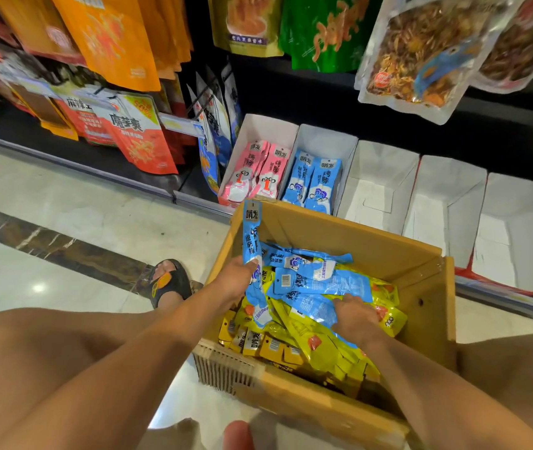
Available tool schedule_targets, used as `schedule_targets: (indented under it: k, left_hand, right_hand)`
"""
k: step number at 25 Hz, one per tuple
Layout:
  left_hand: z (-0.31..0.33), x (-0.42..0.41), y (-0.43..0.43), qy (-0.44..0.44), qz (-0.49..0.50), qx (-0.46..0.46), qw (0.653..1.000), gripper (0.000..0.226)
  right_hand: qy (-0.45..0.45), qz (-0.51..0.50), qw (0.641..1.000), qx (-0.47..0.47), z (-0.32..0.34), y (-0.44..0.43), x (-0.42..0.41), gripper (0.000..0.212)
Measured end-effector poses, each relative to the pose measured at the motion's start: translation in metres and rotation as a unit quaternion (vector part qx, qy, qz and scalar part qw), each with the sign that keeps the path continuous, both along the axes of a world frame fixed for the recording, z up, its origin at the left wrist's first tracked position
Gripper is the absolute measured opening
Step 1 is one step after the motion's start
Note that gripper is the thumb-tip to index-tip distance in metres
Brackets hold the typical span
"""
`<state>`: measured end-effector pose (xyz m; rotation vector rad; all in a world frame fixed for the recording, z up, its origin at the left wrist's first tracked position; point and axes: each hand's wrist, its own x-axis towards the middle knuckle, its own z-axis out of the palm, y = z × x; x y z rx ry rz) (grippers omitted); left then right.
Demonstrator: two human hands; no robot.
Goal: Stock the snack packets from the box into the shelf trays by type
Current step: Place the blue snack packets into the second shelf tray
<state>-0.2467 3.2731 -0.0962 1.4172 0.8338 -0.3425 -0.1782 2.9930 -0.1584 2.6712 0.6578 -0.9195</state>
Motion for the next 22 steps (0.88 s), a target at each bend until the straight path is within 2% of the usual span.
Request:
schedule_targets:
  k: [4,6,9,14,17,20,22]
  left_hand:
    - [0.001,0.000,-0.001,0.004,-0.001,0.003,1.000,0.030]
    - [0.002,-0.001,-0.002,0.005,-0.002,0.003,1.000,0.028]
    - [0.005,-0.003,-0.002,0.003,-0.001,0.001,1.000,0.030]
    - [0.016,-0.003,-0.001,-0.006,0.001,0.005,1.000,0.034]
    - [0.026,-0.005,-0.001,-0.010,0.012,0.018,1.000,0.034]
    - [0.042,-0.004,0.000,-0.020,0.024,0.019,0.999,0.026]
    - [0.057,-0.003,0.003,-0.027,0.029,0.025,0.999,0.024]
  right_hand:
    - [0.024,-0.032,0.999,-0.006,0.004,0.005,0.000,0.077]
    - [0.022,-0.008,0.999,-0.030,0.004,0.008,-0.005,0.080]
    - [0.002,0.024,0.999,-0.038,0.005,0.012,-0.012,0.070]
    - [0.003,0.025,0.999,0.039,0.027,0.016,-0.005,0.036]
    - [-0.019,0.061,0.997,0.033,0.043,0.010,0.001,0.040]
    - [-0.004,0.081,0.996,0.035,0.067,0.005,0.012,0.052]
    - [0.000,0.084,0.995,0.056,0.087,0.004,0.021,0.051]
